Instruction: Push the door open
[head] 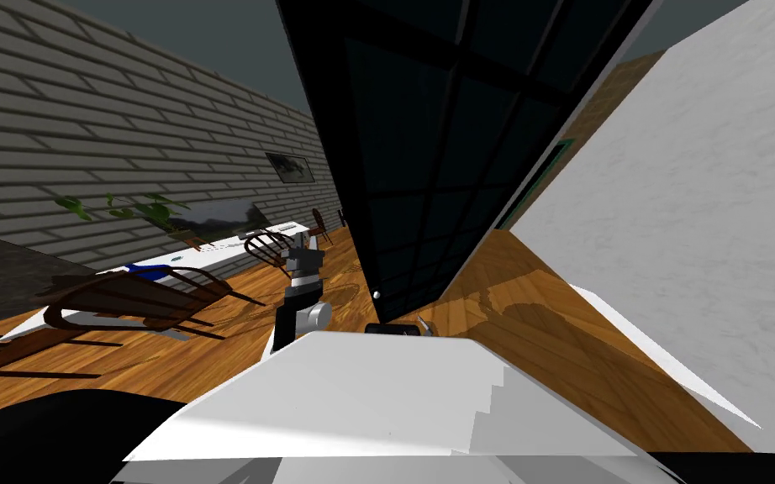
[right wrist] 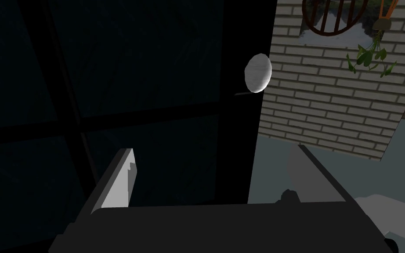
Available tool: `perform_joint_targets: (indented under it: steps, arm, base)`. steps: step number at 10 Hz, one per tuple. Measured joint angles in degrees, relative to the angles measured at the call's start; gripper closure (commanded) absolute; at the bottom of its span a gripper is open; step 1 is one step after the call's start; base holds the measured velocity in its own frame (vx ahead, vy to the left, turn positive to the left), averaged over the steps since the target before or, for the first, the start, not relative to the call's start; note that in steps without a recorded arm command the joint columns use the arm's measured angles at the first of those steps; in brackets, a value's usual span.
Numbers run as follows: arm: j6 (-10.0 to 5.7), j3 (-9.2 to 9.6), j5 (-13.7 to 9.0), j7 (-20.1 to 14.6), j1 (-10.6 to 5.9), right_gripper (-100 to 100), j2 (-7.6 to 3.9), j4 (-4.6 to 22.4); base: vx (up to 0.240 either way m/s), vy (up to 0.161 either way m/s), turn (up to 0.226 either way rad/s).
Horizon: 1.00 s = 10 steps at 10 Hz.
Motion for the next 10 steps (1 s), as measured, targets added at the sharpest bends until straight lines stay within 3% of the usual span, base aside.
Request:
perform_joint_targets:
  steps: [7, 8, 10]
  arm:
    - [-3.61, -1.16, -4.6, 3.52, 7.41, -100, 0.56, -2.34]
    - [-3.72, -1.16, -4.67, 3.61, 7.51, 100, 0.59, -2.38]
    - [-3.62, -1.14, -4.61, 3.53, 7.42, 100, 0.59, -2.34]
  base:
    - [0.033, 0.141, 0.097]
    - [0.001, -0.012, -0.011]
    - [0.0, -0.034, 0.005]
